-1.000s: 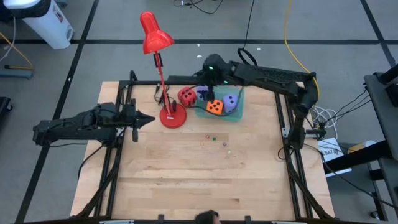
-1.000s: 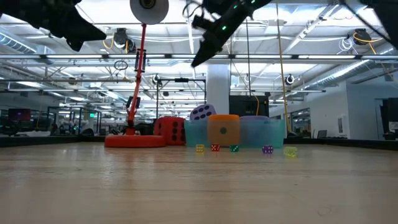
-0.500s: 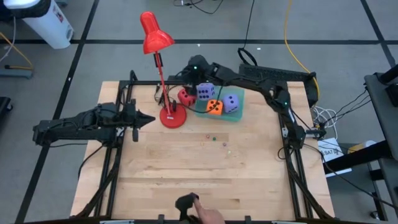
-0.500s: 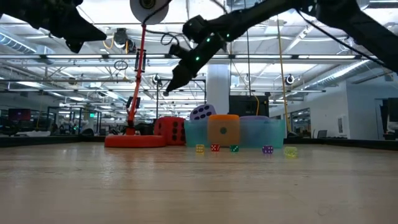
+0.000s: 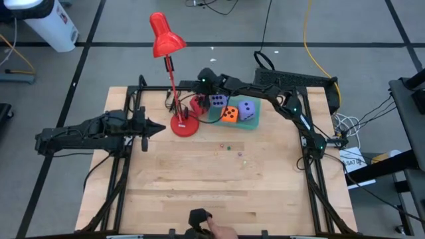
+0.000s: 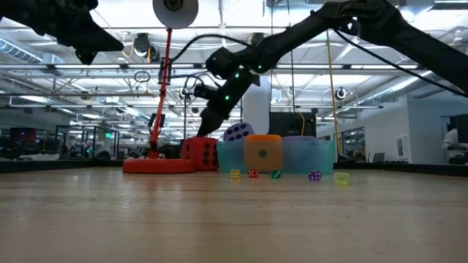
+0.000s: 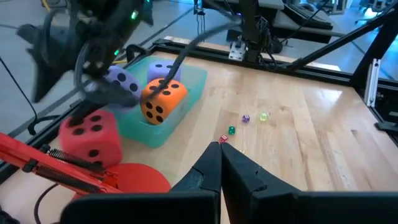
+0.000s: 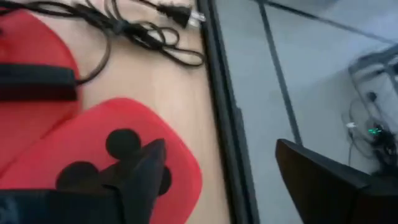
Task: Pick & Place Dice
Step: Put the big red dice into the green bin
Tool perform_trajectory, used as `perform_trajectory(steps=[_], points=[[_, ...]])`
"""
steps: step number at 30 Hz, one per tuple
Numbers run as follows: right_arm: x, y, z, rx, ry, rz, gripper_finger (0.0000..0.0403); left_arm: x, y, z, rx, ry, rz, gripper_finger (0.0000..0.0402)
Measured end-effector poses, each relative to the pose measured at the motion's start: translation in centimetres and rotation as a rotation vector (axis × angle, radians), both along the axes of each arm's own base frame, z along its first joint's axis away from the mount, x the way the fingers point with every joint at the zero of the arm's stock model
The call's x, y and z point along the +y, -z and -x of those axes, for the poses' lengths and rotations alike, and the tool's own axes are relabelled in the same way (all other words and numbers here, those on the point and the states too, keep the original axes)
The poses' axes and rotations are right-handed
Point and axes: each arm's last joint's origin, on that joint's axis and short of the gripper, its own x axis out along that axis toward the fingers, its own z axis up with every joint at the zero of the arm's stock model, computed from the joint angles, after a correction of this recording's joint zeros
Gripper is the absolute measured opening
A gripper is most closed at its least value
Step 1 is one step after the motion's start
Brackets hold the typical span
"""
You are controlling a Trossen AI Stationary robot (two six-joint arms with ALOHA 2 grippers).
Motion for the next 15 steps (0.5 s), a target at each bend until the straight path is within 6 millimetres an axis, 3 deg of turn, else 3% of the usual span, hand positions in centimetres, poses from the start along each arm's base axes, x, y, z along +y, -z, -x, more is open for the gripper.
perform_trajectory(steps=[8,15], points=[[3.1,0.5,-0.3,0.081,-0.024,-0.132,0.0221,0.0,-0.1,0.0,-0.015,0.003,0.012,0.0019],[6.7,1.1,-0.6,0.181,-0.056,-0.244,0.0181,0.0,-0.1,0.0,-0.016,0.004,0.013,0.0004]])
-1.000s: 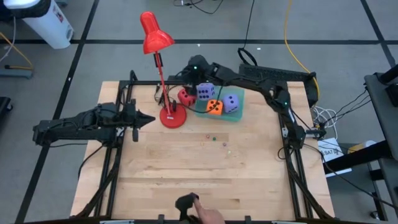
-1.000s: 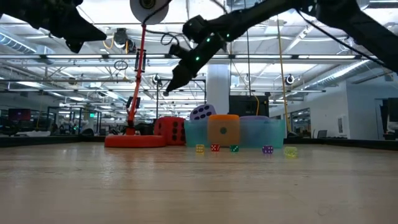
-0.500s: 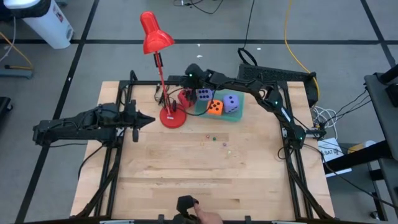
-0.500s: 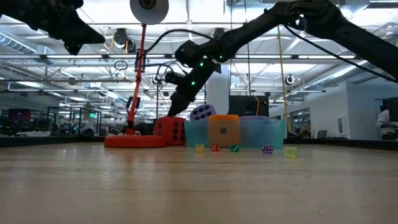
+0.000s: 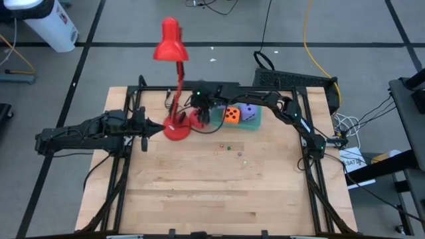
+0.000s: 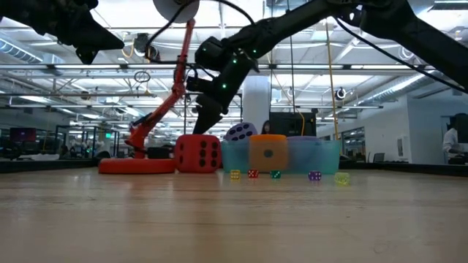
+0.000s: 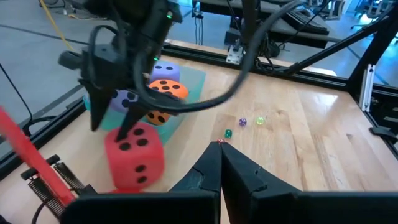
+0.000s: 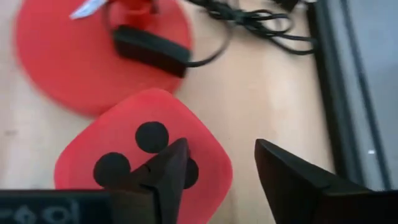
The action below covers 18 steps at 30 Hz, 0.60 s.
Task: Pick & Place Dice
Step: Put the big red dice into the green bin
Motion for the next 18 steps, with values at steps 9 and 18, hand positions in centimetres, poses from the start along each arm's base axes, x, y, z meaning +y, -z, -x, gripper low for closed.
perform_trajectory(steps=[9,18], points=[[4.4,0.2,-0.8,0.052,-0.055,-0.040,0.0150,0.0,0.0,0.0,-0.001,0.000,0.004,0.0017],[8.1,0.6,-0.8,0.135,-0.135,-0.098,0.0127,0.0,0.0,0.0,-0.001,0.000,0.005,0.0014]])
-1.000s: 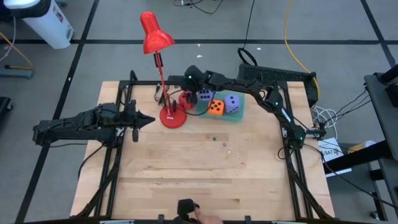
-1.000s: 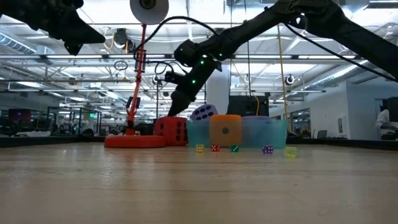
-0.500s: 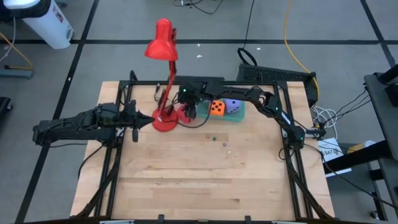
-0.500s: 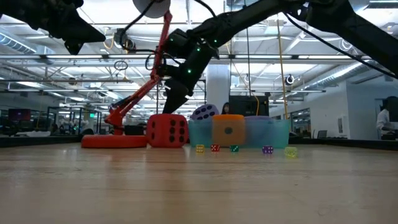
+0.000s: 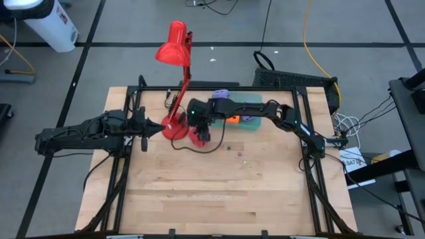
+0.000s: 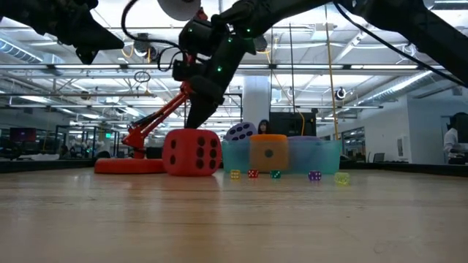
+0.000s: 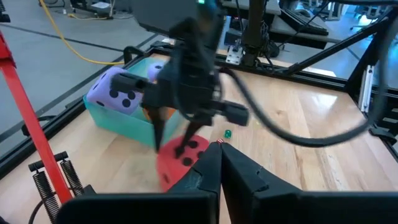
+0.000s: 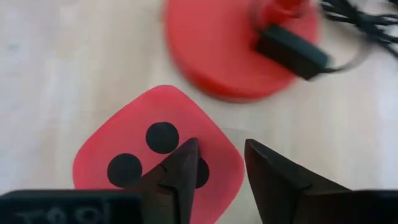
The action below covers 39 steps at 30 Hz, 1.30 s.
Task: Pick & Place Dice
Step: Put the big red dice into the green bin
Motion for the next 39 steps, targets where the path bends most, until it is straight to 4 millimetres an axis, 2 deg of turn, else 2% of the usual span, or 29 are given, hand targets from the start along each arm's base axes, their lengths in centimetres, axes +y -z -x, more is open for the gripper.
perform_trajectory(steps=[2,5,8,10,12,14,20,21,23,25,27,31,39], points=[[0.9,0.0,-0.1,-0.005,-0.025,-0.033,0.0120,0.0,0.0,0.0,0.000,0.000,0.000,0.0020],[2.3,-1.3,0.0,-0.029,-0.078,-0.076,0.0113,0.0,0.0,0.0,0.002,0.001,0.000,0.0022],[3.7,-1.6,-0.2,-0.049,-0.137,-0.065,0.0114,0.0,0.0,0.0,0.002,0.002,0.003,0.0023],[4.4,-3.1,0.2,-0.075,-0.177,-0.049,0.0125,0.0,0.0,0.0,0.001,0.002,0.006,0.0023],[5.4,-3.7,0.3,-0.092,-0.205,-0.042,0.0147,0.0,0.0,0.0,0.002,0.003,0.018,0.0023],[6.2,-5.2,0.3,-0.157,-0.222,-0.031,0.0178,0.0,0.1,0.0,0.003,0.003,0.024,0.0023],[8.1,-8.9,2.3,-0.174,-0.305,-0.006,0.0310,-0.2,0.1,0.0,0.003,0.032,0.033,0.0024],[8.5,-8.8,2.7,-0.133,-0.333,0.003,0.0331,-0.2,0.1,0.0,0.004,0.033,0.033,0.0024],[9.1,-9.1,2.6,-0.163,-0.389,0.029,0.0370,-0.2,0.1,0.0,0.004,0.034,0.033,0.0024],[9.7,-9.1,2.7,-0.149,-0.391,0.068,0.0392,-0.2,0.1,0.0,0.004,0.034,0.034,0.0024],[10.2,-8.8,3.1,-0.094,-0.408,0.090,0.0395,-0.2,0.1,-0.1,0.008,0.034,0.030,0.0024],[10.3,-7.5,3.0,-0.093,-0.437,0.104,0.0399,-0.1,0.2,-0.2,0.018,0.034,0.027,0.0024],[8.2,-5.9,3.0,-0.112,-0.464,0.038,0.0400,-0.1,0.4,-0.6,0.041,0.033,0.034,0.0024]])
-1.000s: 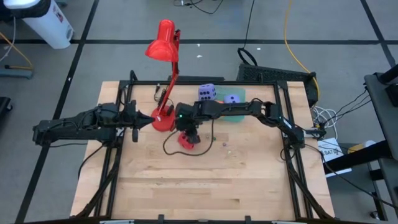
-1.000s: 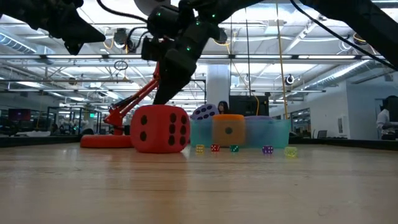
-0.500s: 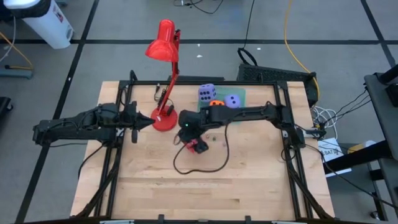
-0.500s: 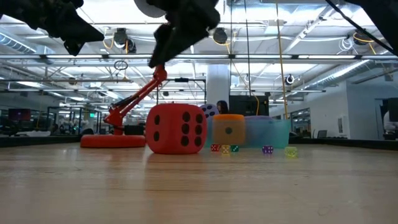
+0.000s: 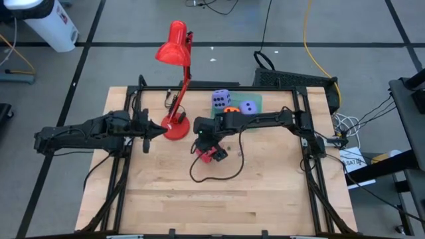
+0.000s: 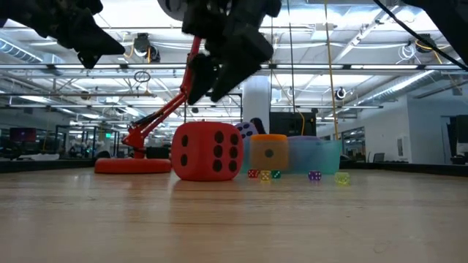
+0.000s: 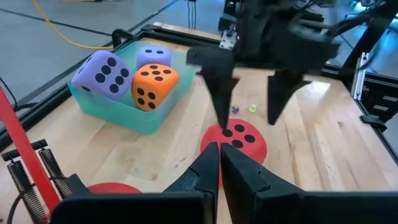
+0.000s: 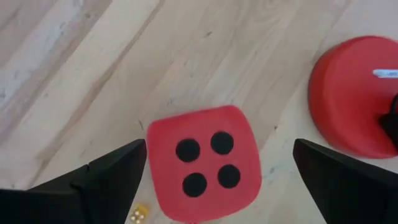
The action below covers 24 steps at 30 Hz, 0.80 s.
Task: Pick & Place Dice
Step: Put the big red dice into the green bin
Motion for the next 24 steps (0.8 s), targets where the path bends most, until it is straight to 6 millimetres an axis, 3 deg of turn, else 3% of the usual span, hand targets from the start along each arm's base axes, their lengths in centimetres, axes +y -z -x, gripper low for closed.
perform_trajectory(steps=[11,17,24], points=[[-1.5,2.4,0.8,0.075,-0.032,-0.057,0.0400,0.1,0.5,-0.7,0.045,0.015,0.011,0.0024],[-1.5,3.7,0.6,0.013,-0.071,-0.032,0.0400,0.1,0.5,-1.0,0.045,0.015,0.010,0.0024],[-1.2,3.9,0.3,-0.025,-0.080,-0.023,0.0400,0.1,0.5,-1.1,0.042,0.015,0.011,0.0024]])
